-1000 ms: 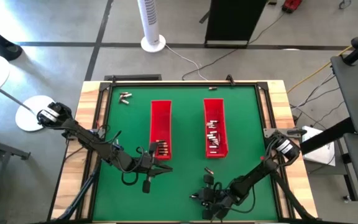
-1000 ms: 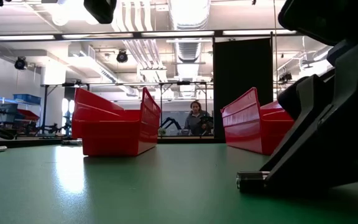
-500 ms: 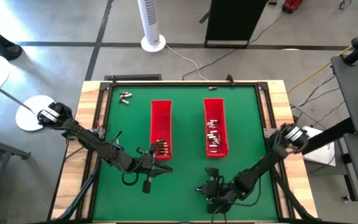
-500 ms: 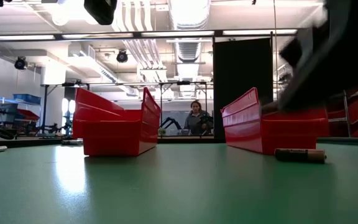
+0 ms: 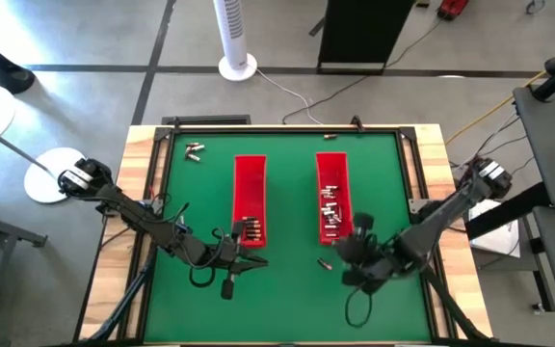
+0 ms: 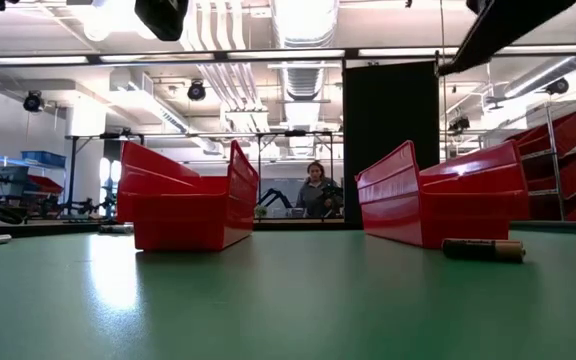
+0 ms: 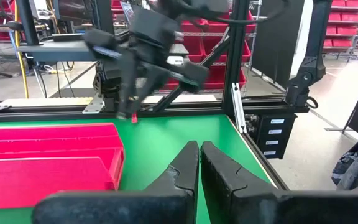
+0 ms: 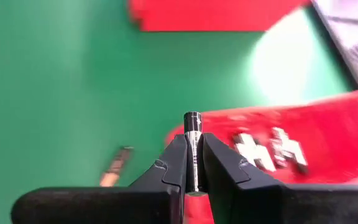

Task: Sort batteries
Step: Put the silver battery into the right red bin

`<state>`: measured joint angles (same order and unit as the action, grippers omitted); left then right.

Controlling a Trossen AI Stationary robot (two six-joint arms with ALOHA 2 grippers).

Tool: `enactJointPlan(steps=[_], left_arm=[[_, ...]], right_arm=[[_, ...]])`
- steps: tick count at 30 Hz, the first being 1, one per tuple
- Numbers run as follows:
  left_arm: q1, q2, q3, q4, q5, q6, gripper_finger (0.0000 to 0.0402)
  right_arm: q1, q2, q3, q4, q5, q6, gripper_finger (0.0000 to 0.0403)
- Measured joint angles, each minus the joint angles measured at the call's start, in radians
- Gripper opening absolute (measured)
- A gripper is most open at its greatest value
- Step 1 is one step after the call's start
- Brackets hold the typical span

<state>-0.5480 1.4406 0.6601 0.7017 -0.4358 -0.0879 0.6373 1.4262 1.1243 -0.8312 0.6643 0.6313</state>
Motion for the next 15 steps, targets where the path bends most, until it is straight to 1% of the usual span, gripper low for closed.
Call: enactJointPlan(steps=[4,7,11,15], left_arm=[[0.000,0.000,0.000,0.000,0.000,0.000,0.0000],[0.000,0.000,0.000,-0.002,0.000,0.000,0.0000],[0.000,0.000,0.000,-0.001,0.000,0.000,0.0000],[0.000,0.000,0.000,0.001,0.000,0.000,0.0000]], right_arm=[[-0.074,-0.024,-0.026,-0.020,-0.017,-0.027,0.0029],[-0.128,-0.007,-0.027,-0.014,-0.048,-0.077,0.0029],[-0.199,0.029,-0.027,0.001,-0.132,-0.135,0.0029],[-0.255,0.052,-0.027,-0.001,-0.158,-0.183,0.0029]])
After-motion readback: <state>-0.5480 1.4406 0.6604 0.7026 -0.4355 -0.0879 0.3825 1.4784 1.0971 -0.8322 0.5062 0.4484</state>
